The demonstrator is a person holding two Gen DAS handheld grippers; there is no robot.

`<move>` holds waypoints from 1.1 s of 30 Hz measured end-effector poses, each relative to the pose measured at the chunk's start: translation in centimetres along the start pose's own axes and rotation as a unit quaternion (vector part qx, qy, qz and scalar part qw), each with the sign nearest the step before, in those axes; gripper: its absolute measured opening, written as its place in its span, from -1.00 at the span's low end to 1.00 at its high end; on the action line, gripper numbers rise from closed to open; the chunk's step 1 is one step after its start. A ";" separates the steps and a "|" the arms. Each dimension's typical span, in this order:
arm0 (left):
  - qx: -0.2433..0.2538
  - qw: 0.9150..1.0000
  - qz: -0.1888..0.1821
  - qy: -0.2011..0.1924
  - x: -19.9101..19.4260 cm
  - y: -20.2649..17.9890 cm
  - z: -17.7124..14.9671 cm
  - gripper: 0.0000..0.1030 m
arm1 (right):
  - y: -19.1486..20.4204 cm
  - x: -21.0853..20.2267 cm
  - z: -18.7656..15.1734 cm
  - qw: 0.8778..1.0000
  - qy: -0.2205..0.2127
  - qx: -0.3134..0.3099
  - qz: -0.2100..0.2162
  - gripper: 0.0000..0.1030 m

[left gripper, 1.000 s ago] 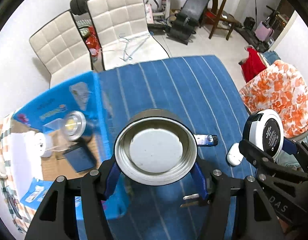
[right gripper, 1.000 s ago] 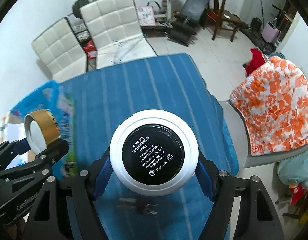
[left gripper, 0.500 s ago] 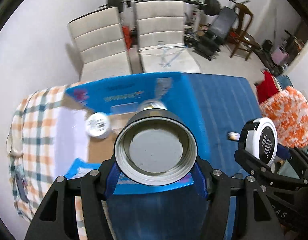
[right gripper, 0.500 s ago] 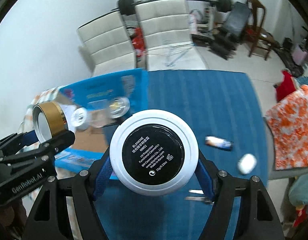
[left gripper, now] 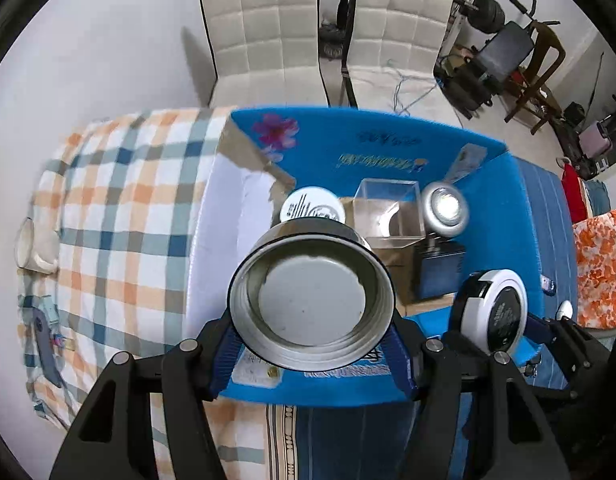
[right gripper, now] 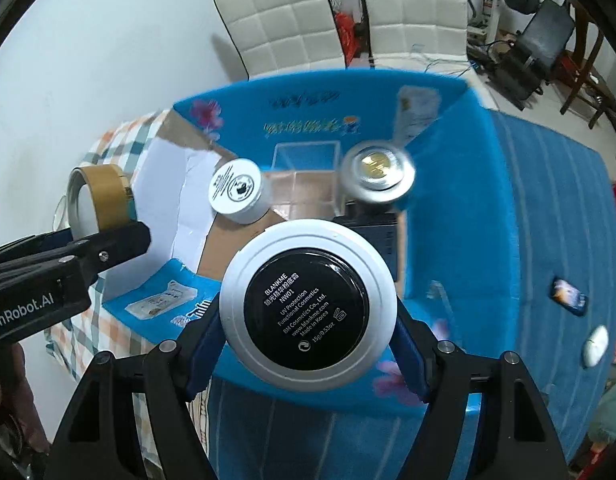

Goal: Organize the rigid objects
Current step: 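Carry the tin lid and black round case into the blue box and release both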

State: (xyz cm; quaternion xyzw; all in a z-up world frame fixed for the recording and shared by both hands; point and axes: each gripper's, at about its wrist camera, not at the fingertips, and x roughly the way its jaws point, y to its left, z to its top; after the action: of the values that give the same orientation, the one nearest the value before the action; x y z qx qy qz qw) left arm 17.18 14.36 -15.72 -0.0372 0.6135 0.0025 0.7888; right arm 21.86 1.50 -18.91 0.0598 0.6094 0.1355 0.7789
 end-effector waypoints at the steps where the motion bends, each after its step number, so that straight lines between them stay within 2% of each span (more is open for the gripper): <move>1: -0.001 1.000 -0.004 0.007 0.4 0.2 0.1 0.16 | 0.3 0.9 0.1 1.000 0.003 0.001 -0.001 0.49; 10: 0.009 0.995 -0.050 0.081 6.3 1.2 0.9 0.16 | 0.3 4.6 0.4 0.999 0.040 0.006 -0.001 0.49; 17: 0.017 0.992 -0.063 0.108 8.3 1.3 1.5 0.16 | 0.8 7.9 1.4 0.997 0.071 0.018 0.007 0.50; 25: 0.038 0.984 -0.062 0.163 11.3 0.7 1.6 0.17 | 0.9 11.4 1.6 0.991 0.127 0.035 0.001 0.50; 33: 0.033 0.980 -0.062 0.188 12.7 1.2 1.4 0.17 | 1.1 13.2 1.8 0.987 0.153 0.029 -0.030 0.51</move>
State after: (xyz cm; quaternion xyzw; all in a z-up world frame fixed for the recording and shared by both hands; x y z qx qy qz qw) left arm 21.63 15.14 -27.75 -0.0486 0.7468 -0.0738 0.6592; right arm 26.38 6.46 -30.45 0.0427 0.7265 0.1020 0.6782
